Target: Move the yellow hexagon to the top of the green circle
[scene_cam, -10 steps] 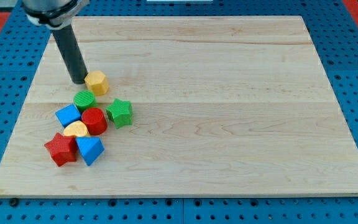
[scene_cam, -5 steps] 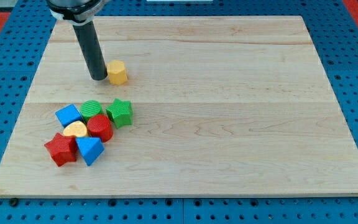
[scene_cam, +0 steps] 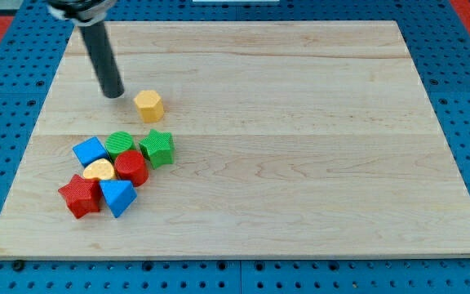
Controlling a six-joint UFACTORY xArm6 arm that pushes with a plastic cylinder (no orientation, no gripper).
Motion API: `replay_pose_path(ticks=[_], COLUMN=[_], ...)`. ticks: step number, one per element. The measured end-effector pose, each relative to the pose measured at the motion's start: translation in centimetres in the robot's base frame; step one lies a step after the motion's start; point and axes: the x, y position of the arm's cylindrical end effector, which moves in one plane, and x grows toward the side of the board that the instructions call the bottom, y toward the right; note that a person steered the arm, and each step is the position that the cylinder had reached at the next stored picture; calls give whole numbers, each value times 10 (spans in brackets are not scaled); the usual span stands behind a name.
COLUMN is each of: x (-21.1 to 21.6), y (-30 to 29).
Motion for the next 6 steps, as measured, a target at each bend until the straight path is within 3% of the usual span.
replay_pose_path(ticks=[2, 3, 4, 6], x=[-24, -21, 19, 22], y=[30, 79, 79, 78])
